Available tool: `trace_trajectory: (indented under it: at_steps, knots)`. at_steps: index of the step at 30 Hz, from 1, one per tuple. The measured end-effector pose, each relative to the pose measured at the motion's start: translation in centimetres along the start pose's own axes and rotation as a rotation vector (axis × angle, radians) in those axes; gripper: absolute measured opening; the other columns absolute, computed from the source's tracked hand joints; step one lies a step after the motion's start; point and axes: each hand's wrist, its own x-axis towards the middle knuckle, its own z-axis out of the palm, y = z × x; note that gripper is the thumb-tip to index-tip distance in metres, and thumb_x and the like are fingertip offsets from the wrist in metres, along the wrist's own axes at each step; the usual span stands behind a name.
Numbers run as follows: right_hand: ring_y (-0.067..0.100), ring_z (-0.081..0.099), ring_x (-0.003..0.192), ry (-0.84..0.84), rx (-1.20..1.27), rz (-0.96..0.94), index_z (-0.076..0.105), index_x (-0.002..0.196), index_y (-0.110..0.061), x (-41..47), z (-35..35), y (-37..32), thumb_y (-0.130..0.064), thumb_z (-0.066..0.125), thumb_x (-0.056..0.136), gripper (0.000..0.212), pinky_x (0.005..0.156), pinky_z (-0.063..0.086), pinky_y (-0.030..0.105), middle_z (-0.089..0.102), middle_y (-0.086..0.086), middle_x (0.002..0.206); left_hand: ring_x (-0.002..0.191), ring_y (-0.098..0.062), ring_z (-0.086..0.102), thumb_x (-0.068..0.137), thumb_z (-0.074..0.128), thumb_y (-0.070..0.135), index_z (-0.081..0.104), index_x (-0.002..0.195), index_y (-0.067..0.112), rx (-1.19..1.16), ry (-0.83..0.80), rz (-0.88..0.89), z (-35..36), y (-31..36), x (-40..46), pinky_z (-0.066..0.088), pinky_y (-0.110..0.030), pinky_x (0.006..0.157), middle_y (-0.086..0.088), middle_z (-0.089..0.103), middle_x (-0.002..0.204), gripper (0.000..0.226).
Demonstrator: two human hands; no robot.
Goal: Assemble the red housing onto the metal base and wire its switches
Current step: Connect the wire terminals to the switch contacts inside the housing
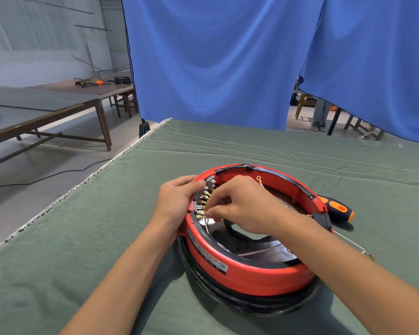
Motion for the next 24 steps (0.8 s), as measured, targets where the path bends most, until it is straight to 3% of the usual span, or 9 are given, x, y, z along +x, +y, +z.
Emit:
trace_trajectory:
  at_steps: [14, 24]
  knots:
    - [-0.001, 0.056, 0.060, 0.016, -0.018, -0.017, 0.075, 0.078, -0.019, 0.62, 0.52, -0.01, -0.019, 0.072, 0.082, 0.005, 0.062, 0.045, 0.019, 0.064, -0.011, 0.064, 0.071, -0.025, 0.065, 0.083, 0.061, 0.001, 0.073, 0.081, 0.008, 0.002, 0.031, 0.019, 0.13, 0.07, -0.06, 0.054, -0.037, 0.075, -0.014, 0.072, 0.080, 0.014]
    - [0.002, 0.061, 0.062, 0.028, -0.014, -0.011, 0.074, 0.078, -0.021, 0.43, 0.72, 0.11, -0.019, 0.071, 0.082, 0.006, 0.066, 0.048, 0.025, 0.069, -0.008, 0.067, 0.070, -0.022, 0.066, 0.084, 0.060, 0.001, 0.073, 0.084, 0.007, -0.005, 0.020, 0.011, 0.10, 0.21, -0.23, 0.055, -0.032, 0.069, -0.013, 0.072, 0.080, 0.014]
